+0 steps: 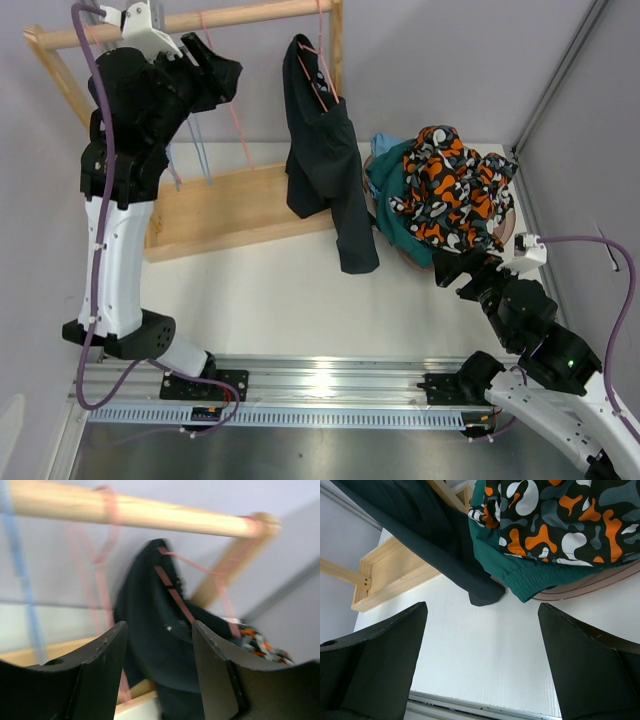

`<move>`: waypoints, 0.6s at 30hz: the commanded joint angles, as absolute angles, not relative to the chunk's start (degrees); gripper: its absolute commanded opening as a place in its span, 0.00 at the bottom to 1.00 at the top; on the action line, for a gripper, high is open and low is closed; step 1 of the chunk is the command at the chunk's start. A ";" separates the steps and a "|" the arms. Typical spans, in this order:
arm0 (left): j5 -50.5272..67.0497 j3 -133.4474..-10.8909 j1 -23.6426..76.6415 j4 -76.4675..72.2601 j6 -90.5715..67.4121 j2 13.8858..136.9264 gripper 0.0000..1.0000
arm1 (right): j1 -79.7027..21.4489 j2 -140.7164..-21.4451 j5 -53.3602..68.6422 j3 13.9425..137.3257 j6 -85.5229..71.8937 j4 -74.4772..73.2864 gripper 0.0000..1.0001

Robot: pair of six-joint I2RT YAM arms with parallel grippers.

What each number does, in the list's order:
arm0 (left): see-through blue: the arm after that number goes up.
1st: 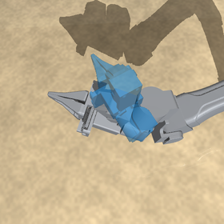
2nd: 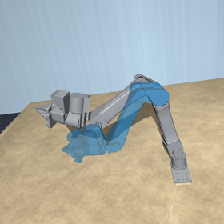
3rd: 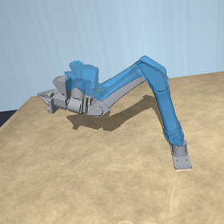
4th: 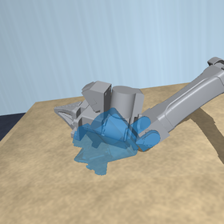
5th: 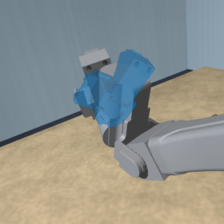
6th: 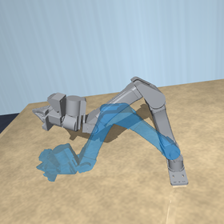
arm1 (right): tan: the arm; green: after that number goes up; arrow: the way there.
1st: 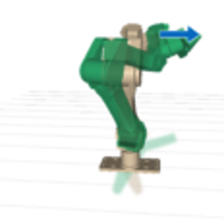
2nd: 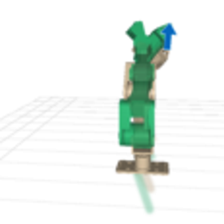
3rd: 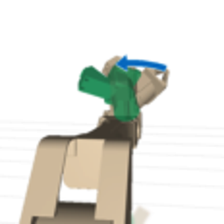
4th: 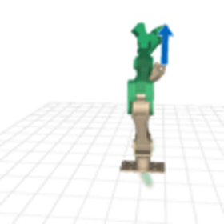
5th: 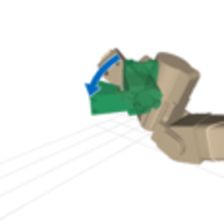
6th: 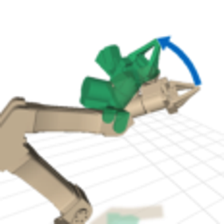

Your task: Remove the shorts from the hanger

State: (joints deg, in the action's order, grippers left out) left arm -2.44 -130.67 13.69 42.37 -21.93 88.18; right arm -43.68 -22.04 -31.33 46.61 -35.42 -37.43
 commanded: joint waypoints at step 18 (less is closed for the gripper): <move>11.00 -134.29 25.31 23.64 -27.60 102.56 0.55 | -43.86 -19.25 -31.90 49.30 -36.30 -40.95 0.99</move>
State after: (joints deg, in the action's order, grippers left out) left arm 11.70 -130.30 24.60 27.90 -25.91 102.67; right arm -43.66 -20.03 -31.09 46.70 -36.01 -39.81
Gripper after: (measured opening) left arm 0.549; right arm 0.993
